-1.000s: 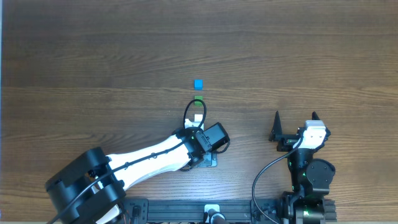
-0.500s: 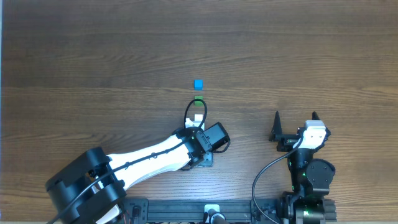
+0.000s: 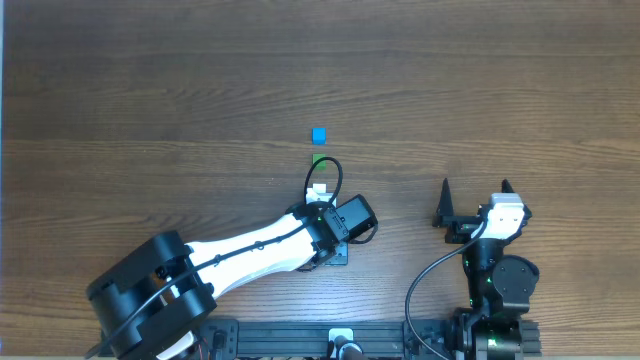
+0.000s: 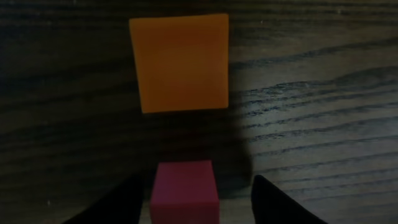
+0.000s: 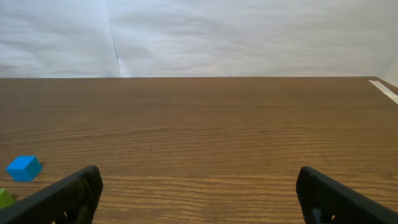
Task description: Stack Cubes
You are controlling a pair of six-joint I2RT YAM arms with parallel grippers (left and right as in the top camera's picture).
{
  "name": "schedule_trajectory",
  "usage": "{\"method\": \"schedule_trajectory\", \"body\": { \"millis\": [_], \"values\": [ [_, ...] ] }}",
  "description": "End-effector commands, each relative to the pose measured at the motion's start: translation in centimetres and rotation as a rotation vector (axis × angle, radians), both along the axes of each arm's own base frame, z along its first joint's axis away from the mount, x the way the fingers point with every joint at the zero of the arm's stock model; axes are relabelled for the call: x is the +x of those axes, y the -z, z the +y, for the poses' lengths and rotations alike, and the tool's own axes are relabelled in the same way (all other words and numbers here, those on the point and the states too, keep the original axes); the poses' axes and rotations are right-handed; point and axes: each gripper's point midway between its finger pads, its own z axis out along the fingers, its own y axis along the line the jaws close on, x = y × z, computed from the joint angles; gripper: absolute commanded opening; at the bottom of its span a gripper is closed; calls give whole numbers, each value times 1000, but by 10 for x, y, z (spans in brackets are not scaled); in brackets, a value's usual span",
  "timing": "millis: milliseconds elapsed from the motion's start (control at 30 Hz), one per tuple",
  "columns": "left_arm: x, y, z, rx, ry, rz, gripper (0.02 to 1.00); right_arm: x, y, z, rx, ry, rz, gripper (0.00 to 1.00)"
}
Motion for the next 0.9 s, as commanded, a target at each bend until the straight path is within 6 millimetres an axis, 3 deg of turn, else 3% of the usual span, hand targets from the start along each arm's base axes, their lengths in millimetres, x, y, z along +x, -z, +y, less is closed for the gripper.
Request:
{"method": "schedule_trajectory", "body": {
  "millis": [33,200,767,900],
  "values": [
    [2,-1,-5,-4,12,-6,520,0,2,1,-1,-3,2,991],
    [2,-1,-5,-4,10,-5,345,0,2,1,-1,-3,1,991],
    [2,-2,-1,12,-16,-4,220,0,2,1,-1,-3,2,993],
    [15,-23,-9,19,-16,-48,174,0,2,1,-1,-3,2,991]
  ]
}}
